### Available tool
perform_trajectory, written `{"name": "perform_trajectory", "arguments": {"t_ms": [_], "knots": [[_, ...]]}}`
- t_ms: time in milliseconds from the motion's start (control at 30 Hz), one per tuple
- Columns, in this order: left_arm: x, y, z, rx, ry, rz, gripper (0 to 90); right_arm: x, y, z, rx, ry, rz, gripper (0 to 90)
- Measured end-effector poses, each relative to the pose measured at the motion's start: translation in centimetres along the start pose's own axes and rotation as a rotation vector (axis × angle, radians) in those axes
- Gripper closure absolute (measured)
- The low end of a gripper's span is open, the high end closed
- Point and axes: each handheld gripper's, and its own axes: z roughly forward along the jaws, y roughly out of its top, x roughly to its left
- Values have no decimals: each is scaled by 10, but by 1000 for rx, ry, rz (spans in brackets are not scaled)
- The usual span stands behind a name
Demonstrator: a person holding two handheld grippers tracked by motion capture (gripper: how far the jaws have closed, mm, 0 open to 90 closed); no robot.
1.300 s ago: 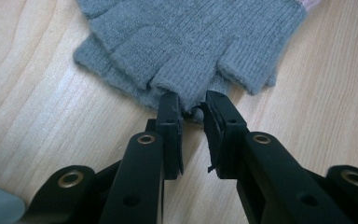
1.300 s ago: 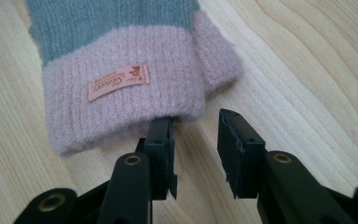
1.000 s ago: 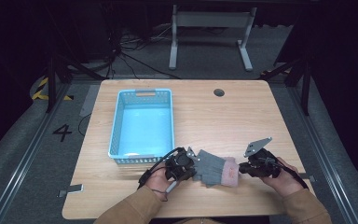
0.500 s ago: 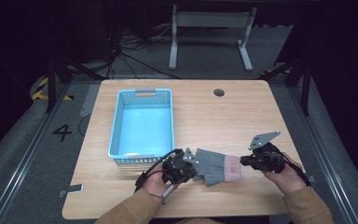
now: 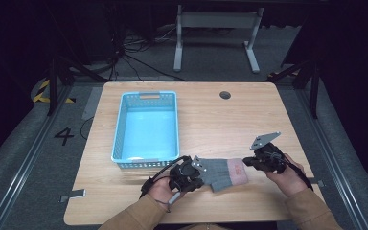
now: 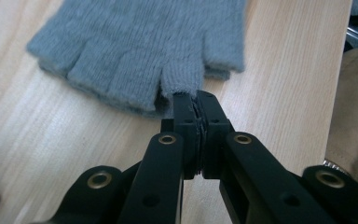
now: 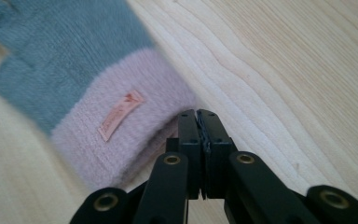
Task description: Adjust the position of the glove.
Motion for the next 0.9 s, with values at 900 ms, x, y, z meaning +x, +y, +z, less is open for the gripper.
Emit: {"name": "perform_trajectory", "arguments": {"t_ms": [900], "knots": [[9, -2, -9, -92, 15, -46, 677, -5, -8, -13, -46, 31, 65, 765]]}}
